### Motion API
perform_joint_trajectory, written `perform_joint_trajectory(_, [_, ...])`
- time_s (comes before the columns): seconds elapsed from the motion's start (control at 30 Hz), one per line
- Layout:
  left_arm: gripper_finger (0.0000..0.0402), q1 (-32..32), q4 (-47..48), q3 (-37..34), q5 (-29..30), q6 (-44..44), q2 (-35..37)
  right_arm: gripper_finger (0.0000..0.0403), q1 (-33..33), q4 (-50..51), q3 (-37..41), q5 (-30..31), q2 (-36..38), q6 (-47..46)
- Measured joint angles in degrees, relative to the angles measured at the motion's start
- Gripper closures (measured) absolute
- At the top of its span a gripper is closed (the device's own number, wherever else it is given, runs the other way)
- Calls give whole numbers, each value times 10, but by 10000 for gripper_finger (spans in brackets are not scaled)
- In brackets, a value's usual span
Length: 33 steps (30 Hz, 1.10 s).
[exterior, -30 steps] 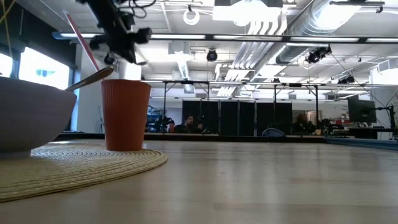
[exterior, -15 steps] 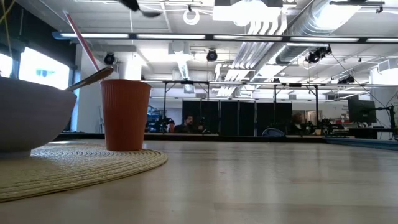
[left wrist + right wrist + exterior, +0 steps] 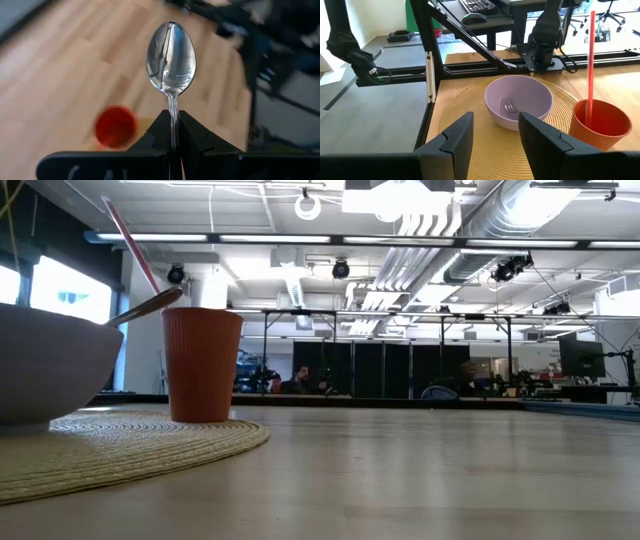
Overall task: Pick & Place Utensil
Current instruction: Put the silver spoon into the purple bowl on the brown mat
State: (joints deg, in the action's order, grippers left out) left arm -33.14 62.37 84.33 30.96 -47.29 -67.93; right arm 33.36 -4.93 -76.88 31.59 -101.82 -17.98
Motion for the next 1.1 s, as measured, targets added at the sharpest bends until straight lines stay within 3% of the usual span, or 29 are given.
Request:
perform_joint_trajectory(0.3, [391,-154,40,0,0,-164,-86,251,0,0,0,0,0,-1])
perform_joint_trajectory(0.57, [391,-223,226,0,-45,-388,-158,251,0,0,0,-1,0,-2])
perform_joint_trajectory(0.83, [391,-228,218,-3,-111,-398,-211,251,0,0,0,-1,0,0])
perform_joint_trajectory(1.1, [391,-223,174,-97,-127,-430,-201,251,0,0,0,-4,0,1])
